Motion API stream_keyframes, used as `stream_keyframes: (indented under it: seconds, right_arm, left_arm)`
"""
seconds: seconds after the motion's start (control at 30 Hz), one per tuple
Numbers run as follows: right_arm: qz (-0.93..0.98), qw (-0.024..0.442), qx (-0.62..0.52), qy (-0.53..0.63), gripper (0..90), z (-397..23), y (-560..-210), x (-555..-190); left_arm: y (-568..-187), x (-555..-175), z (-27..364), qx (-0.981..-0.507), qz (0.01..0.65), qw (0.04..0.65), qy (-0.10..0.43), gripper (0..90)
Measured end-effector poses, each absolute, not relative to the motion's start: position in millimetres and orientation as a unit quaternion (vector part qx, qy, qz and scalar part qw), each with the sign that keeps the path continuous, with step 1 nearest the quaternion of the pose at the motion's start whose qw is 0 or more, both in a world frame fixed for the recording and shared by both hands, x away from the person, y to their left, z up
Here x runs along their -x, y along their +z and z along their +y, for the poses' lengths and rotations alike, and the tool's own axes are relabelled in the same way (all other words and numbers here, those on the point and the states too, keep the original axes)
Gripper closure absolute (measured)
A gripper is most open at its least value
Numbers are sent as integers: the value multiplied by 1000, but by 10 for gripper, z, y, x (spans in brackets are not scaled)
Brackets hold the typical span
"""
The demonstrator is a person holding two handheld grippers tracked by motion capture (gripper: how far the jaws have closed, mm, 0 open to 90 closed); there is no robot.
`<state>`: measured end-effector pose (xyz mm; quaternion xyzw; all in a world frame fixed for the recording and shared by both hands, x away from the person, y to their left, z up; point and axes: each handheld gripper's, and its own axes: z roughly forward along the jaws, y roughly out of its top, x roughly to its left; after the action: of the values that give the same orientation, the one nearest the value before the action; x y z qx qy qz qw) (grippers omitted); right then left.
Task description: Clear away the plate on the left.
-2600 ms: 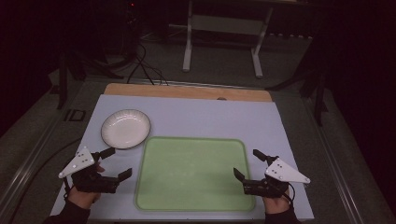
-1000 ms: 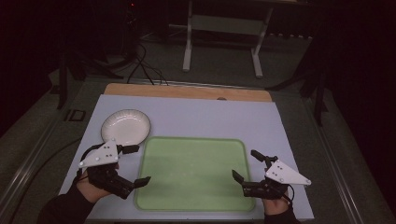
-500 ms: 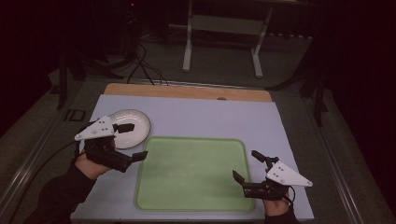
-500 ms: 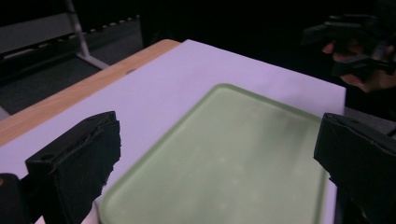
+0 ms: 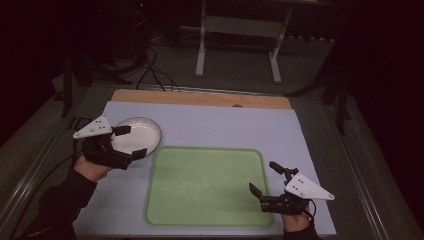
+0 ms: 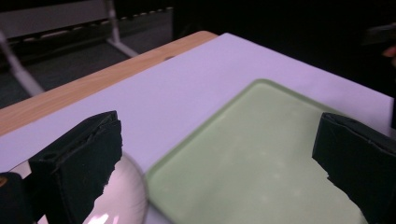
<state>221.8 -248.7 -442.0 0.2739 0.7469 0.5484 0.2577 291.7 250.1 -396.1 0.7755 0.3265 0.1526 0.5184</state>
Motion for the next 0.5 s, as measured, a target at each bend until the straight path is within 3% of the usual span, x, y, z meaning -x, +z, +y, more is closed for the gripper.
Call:
stream_keyframes:
  seconds: [0.5]
  right_arm:
    - [751, 255, -273, 544, 102, -2462, -4439, -2235]
  left_arm:
    - [-4276, -3255, 2976, -746, 431, 486, 146, 42]
